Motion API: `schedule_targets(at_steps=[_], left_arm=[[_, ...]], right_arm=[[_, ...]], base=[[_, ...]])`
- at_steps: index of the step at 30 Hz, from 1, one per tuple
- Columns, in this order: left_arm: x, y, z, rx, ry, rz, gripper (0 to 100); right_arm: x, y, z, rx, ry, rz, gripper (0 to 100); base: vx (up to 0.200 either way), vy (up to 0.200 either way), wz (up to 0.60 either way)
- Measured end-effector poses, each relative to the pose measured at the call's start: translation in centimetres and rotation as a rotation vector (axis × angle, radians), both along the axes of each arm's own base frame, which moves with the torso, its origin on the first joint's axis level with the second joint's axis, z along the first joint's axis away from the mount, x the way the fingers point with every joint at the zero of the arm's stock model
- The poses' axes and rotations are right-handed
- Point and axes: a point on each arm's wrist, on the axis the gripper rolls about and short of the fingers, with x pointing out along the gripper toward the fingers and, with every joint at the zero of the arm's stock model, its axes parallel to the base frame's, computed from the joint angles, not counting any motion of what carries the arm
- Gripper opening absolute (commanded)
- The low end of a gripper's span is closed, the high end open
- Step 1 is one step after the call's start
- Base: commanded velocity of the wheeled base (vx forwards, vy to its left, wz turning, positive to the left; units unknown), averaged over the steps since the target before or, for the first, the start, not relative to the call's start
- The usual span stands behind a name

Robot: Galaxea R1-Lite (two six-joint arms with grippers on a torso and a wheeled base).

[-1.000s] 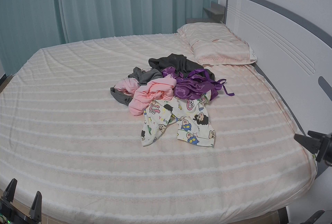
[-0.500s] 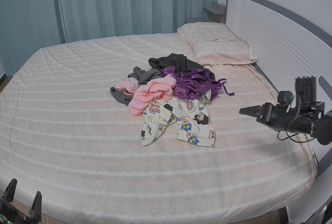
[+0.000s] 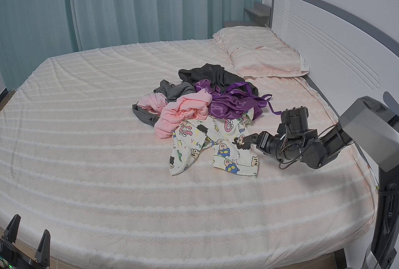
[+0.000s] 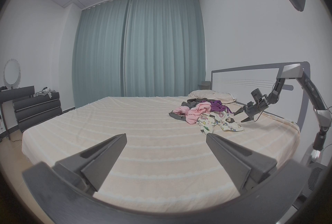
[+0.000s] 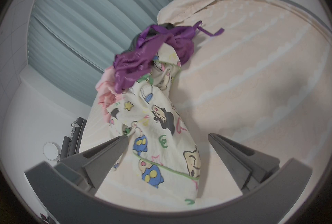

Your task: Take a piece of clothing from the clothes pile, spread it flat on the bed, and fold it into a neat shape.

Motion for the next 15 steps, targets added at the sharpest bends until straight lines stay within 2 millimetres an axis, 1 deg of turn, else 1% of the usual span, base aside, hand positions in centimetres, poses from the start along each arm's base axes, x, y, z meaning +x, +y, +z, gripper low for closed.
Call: schedule_targets(at_steps=[3, 7, 15], left_arm=[[0.0, 0.0, 0.0, 0.0, 0.0, 0.0, 100], [0.0, 0.0, 0.0, 0.0, 0.0, 0.0, 100], [0.0, 0.0, 0.0, 0.0, 0.0, 0.0, 100]], right_arm=[[0.7, 0.6, -1.7, -0.009, 0.02, -0.003, 100], [1.0, 1.0, -3.0, -0.018, 0.04, 0.002, 100], [0.8, 2.9, -4.1, -0.023, 0.048, 0.039, 100]], base=[[0.0, 0.0, 0.0], [0.0, 0.0, 0.0], [0.0, 0.0, 0.0]])
